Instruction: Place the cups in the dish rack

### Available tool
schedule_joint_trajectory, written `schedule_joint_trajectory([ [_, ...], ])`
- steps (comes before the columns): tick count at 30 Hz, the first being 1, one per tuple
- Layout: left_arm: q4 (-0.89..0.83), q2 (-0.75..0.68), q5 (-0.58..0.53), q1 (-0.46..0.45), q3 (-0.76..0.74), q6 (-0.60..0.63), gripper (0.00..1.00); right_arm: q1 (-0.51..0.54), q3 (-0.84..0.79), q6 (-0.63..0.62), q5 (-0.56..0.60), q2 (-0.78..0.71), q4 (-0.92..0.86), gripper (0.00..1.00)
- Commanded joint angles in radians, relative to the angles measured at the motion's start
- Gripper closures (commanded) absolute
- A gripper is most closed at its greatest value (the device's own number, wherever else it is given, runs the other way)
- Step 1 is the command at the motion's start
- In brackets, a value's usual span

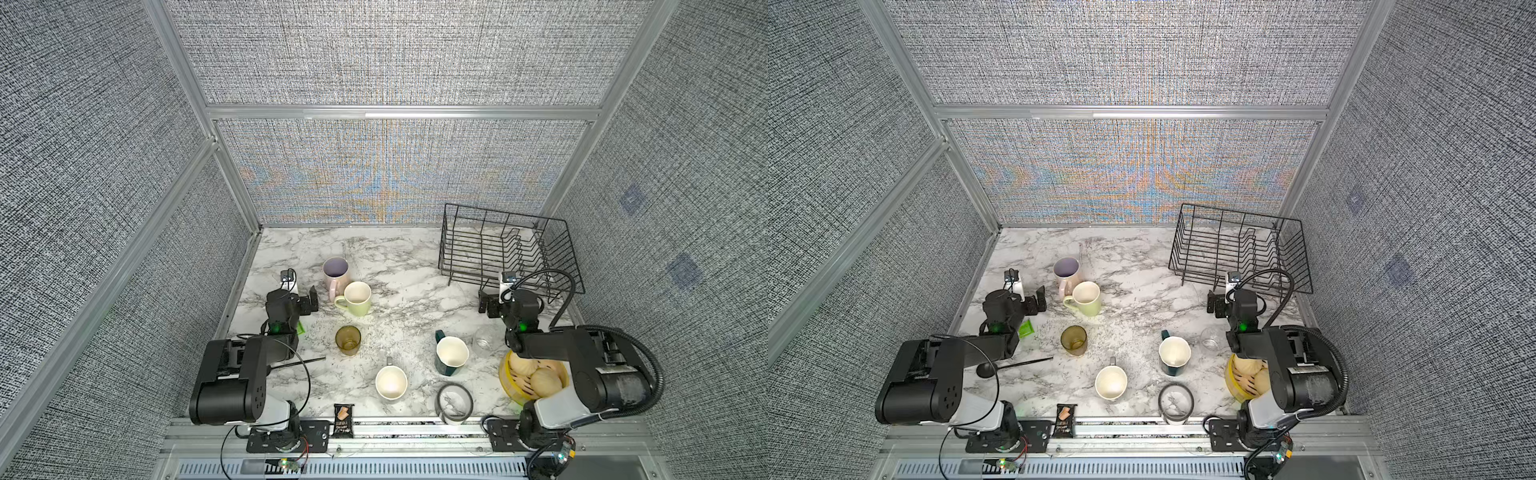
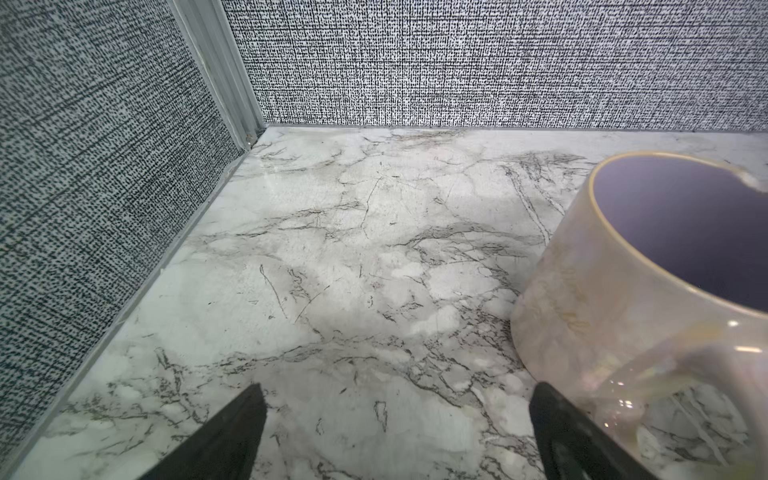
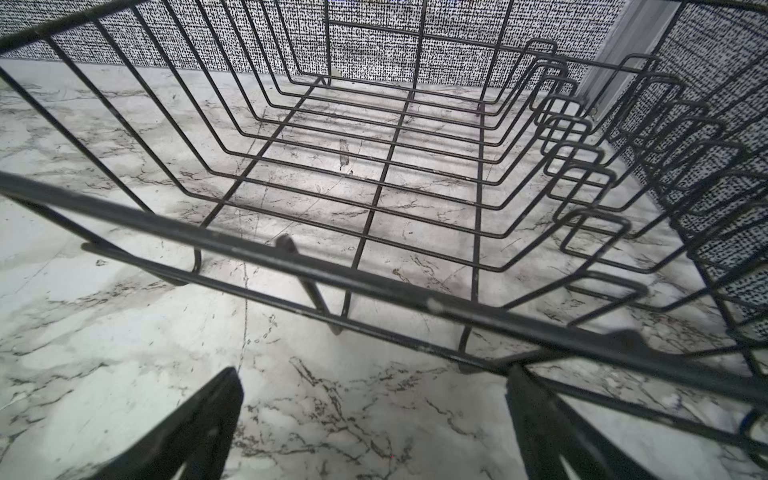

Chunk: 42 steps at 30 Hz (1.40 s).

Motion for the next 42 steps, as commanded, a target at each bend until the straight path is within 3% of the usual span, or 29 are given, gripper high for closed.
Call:
schedule_joint_trajectory([
  [1,0.008,0.001,0.007,0.000,0.006,0.004,0.01,0.002,0.002,-0.007,0.002,0.000,0.033,0.01],
  [31,0.010,-0.002,0.007,0.000,0.003,0.004,0.01,-0.001,-0.023,0.001,0.006,-0.006,0.071,0.01],
  [38,0.116,-0.106,0.005,-0.004,-0.104,0.012,0.01,-0.001,-0.241,0.047,0.129,-0.081,0.409,0.01],
  [40,0.062,-0.147,0.008,-0.008,-0.095,0.017,0.01,-0.001,-0.265,0.056,0.145,-0.139,0.395,0.01],
  [42,-0.083,-0.201,0.047,-0.012,-0.046,0.031,0.01,-0.001,-0.244,0.090,0.175,-0.260,0.221,0.01],
])
